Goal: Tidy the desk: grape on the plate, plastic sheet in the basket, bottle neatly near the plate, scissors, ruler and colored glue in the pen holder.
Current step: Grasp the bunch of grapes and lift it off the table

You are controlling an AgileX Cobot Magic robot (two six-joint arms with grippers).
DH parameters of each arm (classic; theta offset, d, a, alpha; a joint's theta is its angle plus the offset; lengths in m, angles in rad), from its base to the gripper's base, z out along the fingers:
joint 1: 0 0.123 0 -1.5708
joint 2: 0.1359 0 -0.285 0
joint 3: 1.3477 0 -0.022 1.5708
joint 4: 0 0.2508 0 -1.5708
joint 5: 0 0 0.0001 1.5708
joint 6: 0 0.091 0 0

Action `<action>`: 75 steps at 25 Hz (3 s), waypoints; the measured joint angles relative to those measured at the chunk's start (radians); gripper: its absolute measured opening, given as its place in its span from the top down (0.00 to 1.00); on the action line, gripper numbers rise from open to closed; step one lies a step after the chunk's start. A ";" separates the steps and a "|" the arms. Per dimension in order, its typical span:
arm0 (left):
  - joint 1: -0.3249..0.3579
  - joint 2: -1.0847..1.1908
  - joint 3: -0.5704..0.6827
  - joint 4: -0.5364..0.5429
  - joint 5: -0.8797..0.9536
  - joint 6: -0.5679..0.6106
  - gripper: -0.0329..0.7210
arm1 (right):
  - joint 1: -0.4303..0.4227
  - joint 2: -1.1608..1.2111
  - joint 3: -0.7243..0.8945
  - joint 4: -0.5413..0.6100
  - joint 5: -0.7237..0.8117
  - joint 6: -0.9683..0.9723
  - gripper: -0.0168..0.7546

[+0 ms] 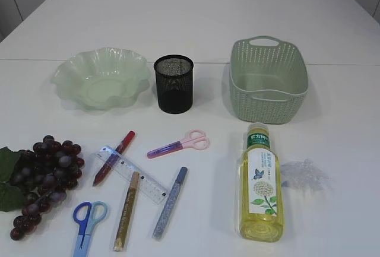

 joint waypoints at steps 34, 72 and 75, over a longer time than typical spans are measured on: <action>-0.002 1.378 -0.481 -0.064 0.033 -0.024 0.38 | 0.000 0.625 -0.243 0.090 0.006 0.319 0.29; -0.145 1.901 -0.643 0.110 -0.155 -0.005 0.27 | 0.000 0.625 -0.243 0.087 0.000 0.319 0.29; -0.145 1.911 -0.643 0.117 -0.161 -0.009 0.27 | 0.000 0.625 -0.243 0.085 0.000 0.319 0.29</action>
